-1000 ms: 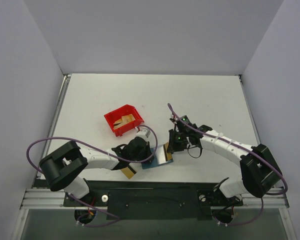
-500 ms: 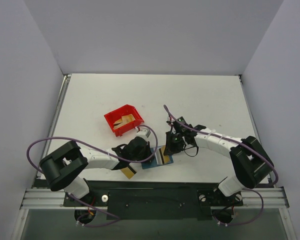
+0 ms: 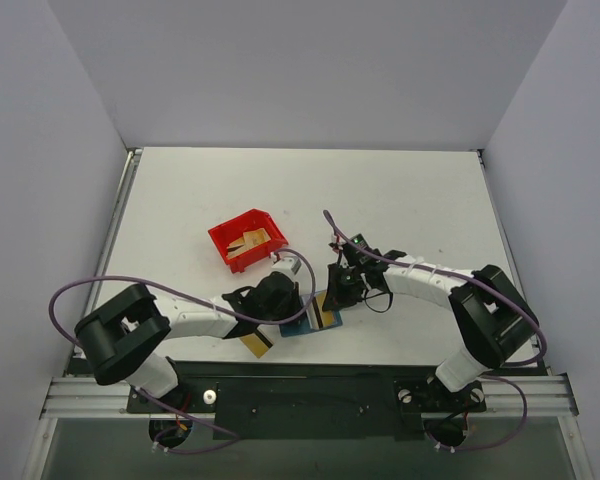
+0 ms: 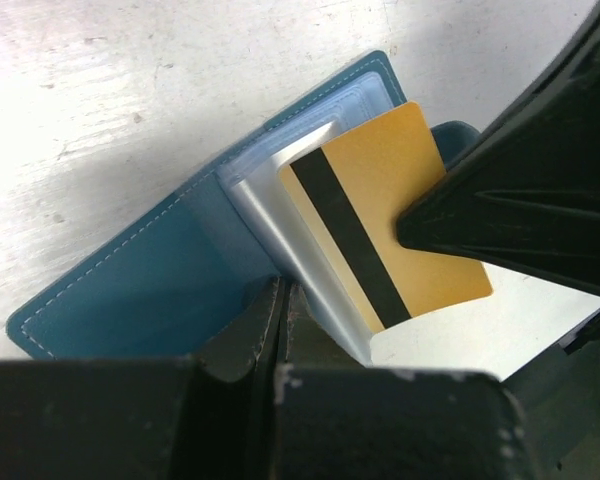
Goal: Put the credit cards into the card holder
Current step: Insert the credit card into the card holder.
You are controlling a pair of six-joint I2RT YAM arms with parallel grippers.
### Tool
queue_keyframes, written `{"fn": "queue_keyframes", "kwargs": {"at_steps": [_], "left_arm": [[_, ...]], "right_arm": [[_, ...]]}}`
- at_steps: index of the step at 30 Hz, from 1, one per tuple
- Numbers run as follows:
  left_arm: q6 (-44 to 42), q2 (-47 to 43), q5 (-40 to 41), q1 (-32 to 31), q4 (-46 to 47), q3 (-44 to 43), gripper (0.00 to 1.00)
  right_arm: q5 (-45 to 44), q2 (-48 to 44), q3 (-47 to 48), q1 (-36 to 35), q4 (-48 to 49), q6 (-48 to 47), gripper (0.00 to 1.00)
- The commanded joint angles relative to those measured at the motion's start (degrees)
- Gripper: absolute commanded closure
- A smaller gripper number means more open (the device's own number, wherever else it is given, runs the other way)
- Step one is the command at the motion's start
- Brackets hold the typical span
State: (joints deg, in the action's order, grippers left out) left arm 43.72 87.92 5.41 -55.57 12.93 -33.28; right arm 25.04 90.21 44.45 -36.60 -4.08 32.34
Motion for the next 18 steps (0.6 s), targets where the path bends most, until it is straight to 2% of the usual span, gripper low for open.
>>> {"fn": "queue_keyframes", "kwargs": {"at_steps": [1, 5, 12, 18], "left_arm": [[-2.7, -5.3, 1.4, -0.4, -4.2, -1.6, 1.0], [-4.1, -7.5, 0.5, -0.4, -2.3, -2.4, 1.0], [-5.5, -0.7, -2.1, -0.5, 0.3, -5.7, 1.0], [-5.1, 2.4, -0.1, -0.5, -1.8, -5.6, 1.0]], "right_arm": [[-3.0, 3.6, -1.8, -1.4, -0.8, -0.3, 1.0], [-3.2, 3.8, -2.2, -1.3, -0.5, -0.2, 1.0], [-3.3, 4.2, -2.3, -1.3, -0.2, -0.1, 1.0], [-3.9, 3.7, -2.6, -1.4, -0.5, -0.3, 1.0]]}}
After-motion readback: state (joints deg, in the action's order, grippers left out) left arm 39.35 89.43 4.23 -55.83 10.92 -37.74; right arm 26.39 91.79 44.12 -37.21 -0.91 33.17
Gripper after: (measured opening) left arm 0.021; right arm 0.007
